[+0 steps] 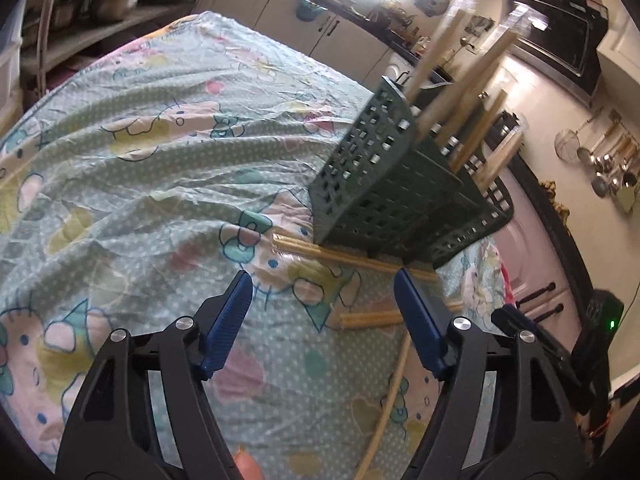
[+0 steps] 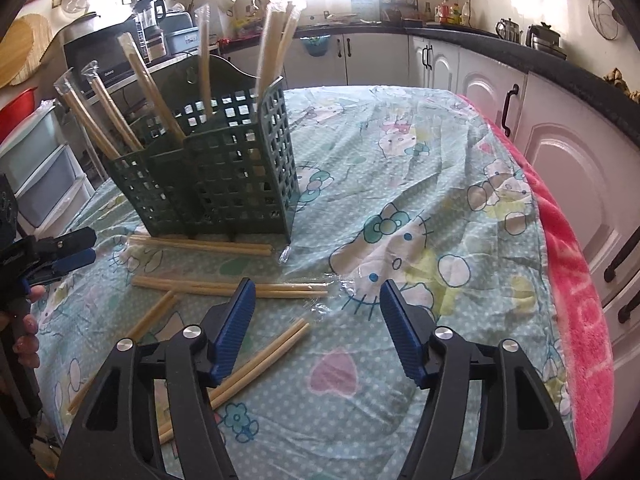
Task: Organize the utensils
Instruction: 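Close the left gripper on a chopstick while the right gripper grasps another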
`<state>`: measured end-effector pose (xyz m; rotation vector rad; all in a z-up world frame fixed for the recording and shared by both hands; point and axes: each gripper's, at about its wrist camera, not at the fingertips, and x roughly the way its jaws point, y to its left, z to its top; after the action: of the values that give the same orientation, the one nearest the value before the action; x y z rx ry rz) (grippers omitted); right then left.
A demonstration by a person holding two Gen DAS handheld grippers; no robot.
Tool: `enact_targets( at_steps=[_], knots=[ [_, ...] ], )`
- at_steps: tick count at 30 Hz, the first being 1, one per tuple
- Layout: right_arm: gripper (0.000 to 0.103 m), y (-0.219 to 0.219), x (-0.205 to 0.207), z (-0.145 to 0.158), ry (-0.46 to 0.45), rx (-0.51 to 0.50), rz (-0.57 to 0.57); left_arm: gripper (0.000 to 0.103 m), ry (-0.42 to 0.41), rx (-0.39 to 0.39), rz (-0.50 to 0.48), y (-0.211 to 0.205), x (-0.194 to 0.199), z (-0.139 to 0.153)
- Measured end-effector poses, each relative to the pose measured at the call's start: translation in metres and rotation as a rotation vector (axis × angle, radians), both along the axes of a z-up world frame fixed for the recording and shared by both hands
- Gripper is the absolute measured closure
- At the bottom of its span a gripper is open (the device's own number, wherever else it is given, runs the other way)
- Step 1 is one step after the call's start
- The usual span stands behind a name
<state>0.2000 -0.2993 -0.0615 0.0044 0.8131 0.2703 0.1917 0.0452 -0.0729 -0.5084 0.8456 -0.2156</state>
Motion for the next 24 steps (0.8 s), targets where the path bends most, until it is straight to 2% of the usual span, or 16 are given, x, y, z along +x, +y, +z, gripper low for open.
enact_targets(
  at_steps=[2, 12, 18, 23, 24],
  knots=[
    [0.046, 0.000, 0.004, -0.001, 0.008, -0.003, -0.002, 0.041, 0.008, 0.001, 0.007, 0.002, 0.006, -0.003],
    [0.053, 0.001, 0.016, -0.005, 0.022, -0.021, 0.005, 0.070, 0.057, -0.011, -0.004, 0.013, 0.033, -0.022],
    [0.060, 0.001, 0.021, -0.010, 0.045, -0.011, 0.008, 0.071, 0.053, -0.027, -0.027, 0.018, 0.037, -0.028],
    [0.061, 0.001, 0.024, -0.017, 0.070, -0.005, 0.004, 0.071, 0.053, -0.049, -0.042, 0.021, 0.041, -0.032],
    [0.061, 0.000, 0.025, -0.018, 0.074, 0.001, 0.001, 0.073, 0.053, -0.050, -0.041, 0.022, 0.042, -0.033]
  ],
)
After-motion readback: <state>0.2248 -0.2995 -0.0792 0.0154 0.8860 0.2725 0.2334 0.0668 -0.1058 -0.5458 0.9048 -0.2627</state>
